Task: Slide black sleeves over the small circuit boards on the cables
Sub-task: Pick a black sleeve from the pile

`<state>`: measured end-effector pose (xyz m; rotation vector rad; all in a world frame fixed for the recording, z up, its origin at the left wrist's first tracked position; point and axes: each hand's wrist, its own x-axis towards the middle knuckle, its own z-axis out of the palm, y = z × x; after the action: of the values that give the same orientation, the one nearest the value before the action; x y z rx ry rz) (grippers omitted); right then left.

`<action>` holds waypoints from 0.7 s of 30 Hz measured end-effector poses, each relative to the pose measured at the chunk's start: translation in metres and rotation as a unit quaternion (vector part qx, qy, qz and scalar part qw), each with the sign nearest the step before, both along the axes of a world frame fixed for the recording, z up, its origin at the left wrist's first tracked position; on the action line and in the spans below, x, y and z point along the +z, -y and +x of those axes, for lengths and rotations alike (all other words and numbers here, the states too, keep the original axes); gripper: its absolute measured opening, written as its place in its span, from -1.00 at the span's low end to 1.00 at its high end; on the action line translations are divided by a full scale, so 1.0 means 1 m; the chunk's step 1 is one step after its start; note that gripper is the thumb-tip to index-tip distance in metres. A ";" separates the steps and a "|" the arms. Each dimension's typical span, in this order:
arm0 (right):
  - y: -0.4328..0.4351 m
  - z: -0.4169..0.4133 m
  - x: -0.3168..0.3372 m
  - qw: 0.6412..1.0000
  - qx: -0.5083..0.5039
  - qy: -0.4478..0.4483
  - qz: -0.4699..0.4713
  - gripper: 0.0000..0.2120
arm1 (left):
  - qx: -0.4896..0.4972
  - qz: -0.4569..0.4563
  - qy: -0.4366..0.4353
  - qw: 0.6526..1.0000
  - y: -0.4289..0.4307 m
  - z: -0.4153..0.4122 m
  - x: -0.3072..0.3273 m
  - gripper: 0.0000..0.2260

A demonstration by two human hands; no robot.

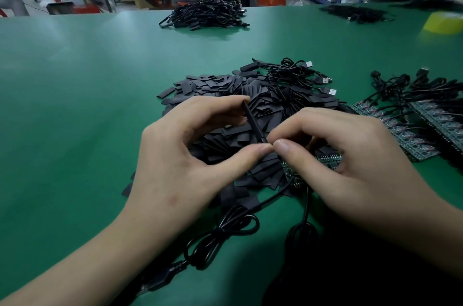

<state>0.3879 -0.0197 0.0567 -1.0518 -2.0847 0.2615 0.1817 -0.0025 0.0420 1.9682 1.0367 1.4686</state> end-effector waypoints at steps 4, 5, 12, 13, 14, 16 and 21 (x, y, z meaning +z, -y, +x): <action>-0.001 0.000 0.001 1.000 -0.004 0.000 -0.020 -0.94 | 0.005 -0.002 0.006 1.000 0.000 -0.001 0.000 -0.56; -0.001 0.001 0.001 1.000 -0.007 0.010 -0.022 -0.94 | 0.009 -0.005 0.011 1.000 -0.001 -0.002 0.000 -0.56; -0.009 0.009 0.001 0.991 -0.051 0.124 -0.029 -0.76 | 0.039 -0.038 0.063 0.997 -0.008 -0.008 -0.001 -0.61; -0.009 0.009 0.002 0.990 -0.051 0.130 -0.031 -0.74 | 0.039 -0.040 0.066 0.996 -0.008 -0.008 -0.001 -0.61; -0.009 0.009 0.002 0.989 -0.050 0.132 -0.032 -0.73 | 0.041 -0.042 0.068 0.996 -0.009 -0.008 -0.001 -0.62; -0.008 0.009 0.003 0.989 -0.048 0.134 -0.032 -0.71 | 0.047 -0.042 0.071 0.995 -0.009 -0.008 -0.001 -0.63; -0.006 0.009 0.005 0.986 -0.066 0.153 -0.023 -0.73 | 0.072 -0.036 0.059 0.995 -0.009 -0.009 -0.001 -0.60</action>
<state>0.3971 -0.0136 0.0621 -1.3209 -2.2748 0.0852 0.1728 0.0069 0.0407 1.7654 1.1824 1.5794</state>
